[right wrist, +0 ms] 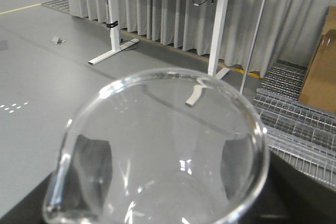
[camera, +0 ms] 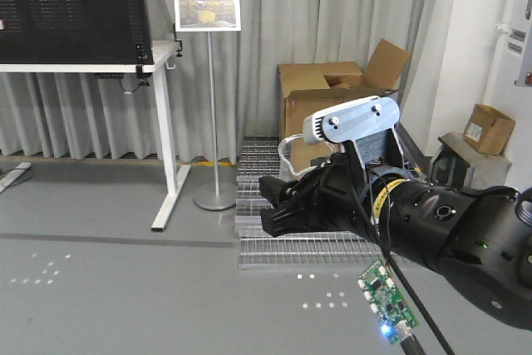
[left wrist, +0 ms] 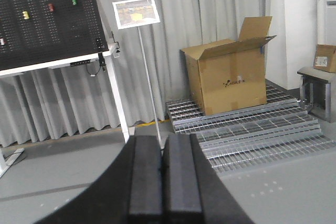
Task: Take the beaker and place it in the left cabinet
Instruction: 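Carry the beaker in the right gripper toward the open cabinet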
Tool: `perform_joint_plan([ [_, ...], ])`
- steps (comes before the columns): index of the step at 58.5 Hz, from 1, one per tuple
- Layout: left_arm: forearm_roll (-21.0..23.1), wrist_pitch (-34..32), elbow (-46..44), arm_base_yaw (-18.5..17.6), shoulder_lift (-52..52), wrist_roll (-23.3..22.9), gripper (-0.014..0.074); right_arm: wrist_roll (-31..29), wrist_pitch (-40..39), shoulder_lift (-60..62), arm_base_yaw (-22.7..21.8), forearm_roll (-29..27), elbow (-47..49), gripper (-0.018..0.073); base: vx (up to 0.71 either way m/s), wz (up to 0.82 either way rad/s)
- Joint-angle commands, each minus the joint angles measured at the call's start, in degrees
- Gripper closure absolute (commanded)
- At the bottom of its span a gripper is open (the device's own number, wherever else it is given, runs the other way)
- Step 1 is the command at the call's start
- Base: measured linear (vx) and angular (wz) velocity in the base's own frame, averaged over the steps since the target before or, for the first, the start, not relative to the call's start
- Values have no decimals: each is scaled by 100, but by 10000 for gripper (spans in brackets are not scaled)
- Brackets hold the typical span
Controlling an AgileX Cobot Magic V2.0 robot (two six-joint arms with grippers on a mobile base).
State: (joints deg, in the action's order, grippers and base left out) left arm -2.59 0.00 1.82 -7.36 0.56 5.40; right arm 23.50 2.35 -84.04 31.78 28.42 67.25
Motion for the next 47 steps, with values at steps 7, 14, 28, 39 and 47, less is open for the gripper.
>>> perform_joint_plan([
  [7, 18, -428, 90, -3, 106, -15, 595, 7, -435, 216, -23, 32, 195, 568, 62, -9],
  [14, 18, -428, 90, -3, 106, -15, 595, 7, -440, 216, -23, 32, 195, 568, 60, -11],
  [28, 18, -428, 90, -3, 106, -15, 595, 7, -435, 216, -23, 32, 195, 568, 57, -9],
  [39, 18, -428, 90, -3, 106, -15, 595, 7, -440, 216, -23, 32, 195, 568, 54, -4],
  [47, 18, -428, 90, -3, 106, -15, 595, 7, -440, 216, -23, 32, 195, 568, 53, 1],
])
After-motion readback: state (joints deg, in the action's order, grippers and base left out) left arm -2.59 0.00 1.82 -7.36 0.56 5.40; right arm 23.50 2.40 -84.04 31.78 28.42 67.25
